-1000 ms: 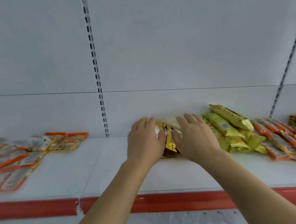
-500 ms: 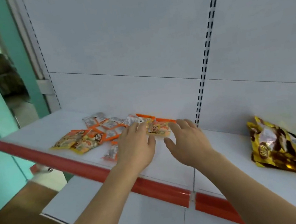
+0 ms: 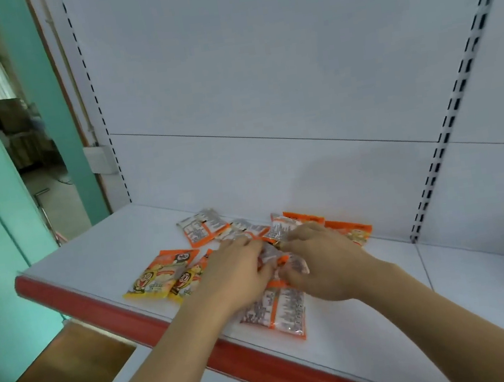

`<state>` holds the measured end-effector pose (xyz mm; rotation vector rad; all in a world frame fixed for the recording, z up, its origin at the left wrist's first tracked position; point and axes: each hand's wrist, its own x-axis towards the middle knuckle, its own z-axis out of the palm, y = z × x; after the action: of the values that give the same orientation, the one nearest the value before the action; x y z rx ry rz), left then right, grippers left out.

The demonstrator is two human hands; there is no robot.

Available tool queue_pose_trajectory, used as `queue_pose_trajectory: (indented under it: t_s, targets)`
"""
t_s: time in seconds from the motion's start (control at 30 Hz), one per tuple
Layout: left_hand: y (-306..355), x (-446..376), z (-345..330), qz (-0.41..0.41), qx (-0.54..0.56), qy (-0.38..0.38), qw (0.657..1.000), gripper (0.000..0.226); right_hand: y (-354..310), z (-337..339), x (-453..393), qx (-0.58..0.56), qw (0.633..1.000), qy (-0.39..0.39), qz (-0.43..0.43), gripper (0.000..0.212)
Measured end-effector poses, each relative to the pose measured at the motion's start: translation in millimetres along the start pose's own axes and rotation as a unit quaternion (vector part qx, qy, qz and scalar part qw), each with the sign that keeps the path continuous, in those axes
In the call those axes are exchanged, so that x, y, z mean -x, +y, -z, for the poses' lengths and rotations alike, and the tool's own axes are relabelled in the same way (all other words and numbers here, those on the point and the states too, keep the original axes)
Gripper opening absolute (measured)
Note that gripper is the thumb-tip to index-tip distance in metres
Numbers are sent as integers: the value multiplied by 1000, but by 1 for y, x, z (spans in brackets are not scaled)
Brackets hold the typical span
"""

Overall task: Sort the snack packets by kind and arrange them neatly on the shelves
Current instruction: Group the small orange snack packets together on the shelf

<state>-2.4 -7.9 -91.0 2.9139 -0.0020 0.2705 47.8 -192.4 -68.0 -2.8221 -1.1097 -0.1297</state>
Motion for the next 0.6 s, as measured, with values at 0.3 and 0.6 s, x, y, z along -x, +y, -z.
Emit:
queue_pose_trajectory:
  t_s: [0.3,0.6]
  targets:
    - [-37,-2,12,-128,73,-33,989,39,-47,-8,16,-38,993,24,-113,52]
    - [-64,10,15,-160,198,56,965,47,-71,-18,9,-21,965,221,-137,9]
